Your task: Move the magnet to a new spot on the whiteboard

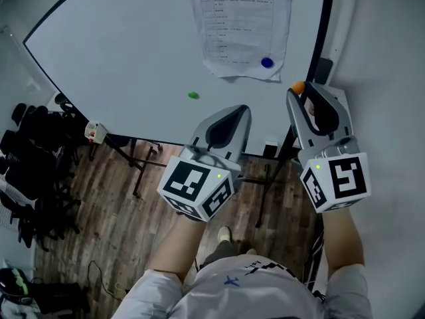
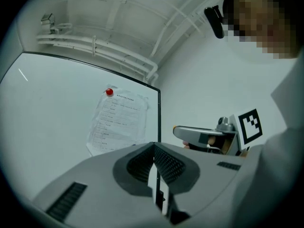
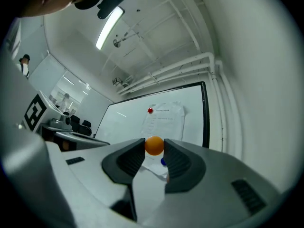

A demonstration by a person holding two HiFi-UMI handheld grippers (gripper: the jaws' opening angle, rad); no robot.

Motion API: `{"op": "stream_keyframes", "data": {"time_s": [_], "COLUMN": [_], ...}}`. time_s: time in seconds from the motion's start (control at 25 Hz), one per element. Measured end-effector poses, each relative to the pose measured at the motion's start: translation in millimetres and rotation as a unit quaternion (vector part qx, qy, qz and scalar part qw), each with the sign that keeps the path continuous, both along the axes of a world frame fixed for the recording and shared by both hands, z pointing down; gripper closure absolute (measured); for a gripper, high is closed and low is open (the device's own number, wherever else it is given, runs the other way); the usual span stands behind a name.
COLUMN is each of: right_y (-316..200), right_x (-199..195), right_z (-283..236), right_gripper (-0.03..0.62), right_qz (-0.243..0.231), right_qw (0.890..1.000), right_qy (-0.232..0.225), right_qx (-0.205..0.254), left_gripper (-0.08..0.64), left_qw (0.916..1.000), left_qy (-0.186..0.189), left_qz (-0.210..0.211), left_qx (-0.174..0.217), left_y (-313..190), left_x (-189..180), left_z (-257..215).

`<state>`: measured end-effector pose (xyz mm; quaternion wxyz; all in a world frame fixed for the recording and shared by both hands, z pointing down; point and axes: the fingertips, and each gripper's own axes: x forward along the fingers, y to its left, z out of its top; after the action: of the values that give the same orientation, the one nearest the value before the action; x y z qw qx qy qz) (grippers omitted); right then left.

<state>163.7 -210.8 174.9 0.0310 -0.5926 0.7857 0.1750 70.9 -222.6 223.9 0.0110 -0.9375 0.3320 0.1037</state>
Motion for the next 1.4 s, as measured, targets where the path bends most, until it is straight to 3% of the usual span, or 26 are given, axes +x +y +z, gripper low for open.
{"op": "stream_keyframes", "data": {"time_s": [0.56, 0.96, 1.4], "right_y": [48, 60, 46], "right_x": [-11, -31, -51], "right_z": [93, 124, 141], "right_gripper": [0.463, 0.463, 0.463], "right_qz": [-0.054, -0.072, -0.081], "right_qw": [0.995, 0.992, 0.99], "right_qy": [-0.064, -0.066, -0.068], "right_qx": [-0.054, -0.077, -0.096], "left_gripper": [0.551, 0.551, 0.551], "left_qw": [0.9989, 0.998, 0.9963], "left_qy": [0.018, -0.008, 0.015], "left_qz": [-0.039, -0.058, -0.075], "left_qx": [-0.02, -0.023, -0.039], "left_y": [54, 68, 57], "left_x": [-12, -16, -32], "left_z": [53, 76, 84]}}
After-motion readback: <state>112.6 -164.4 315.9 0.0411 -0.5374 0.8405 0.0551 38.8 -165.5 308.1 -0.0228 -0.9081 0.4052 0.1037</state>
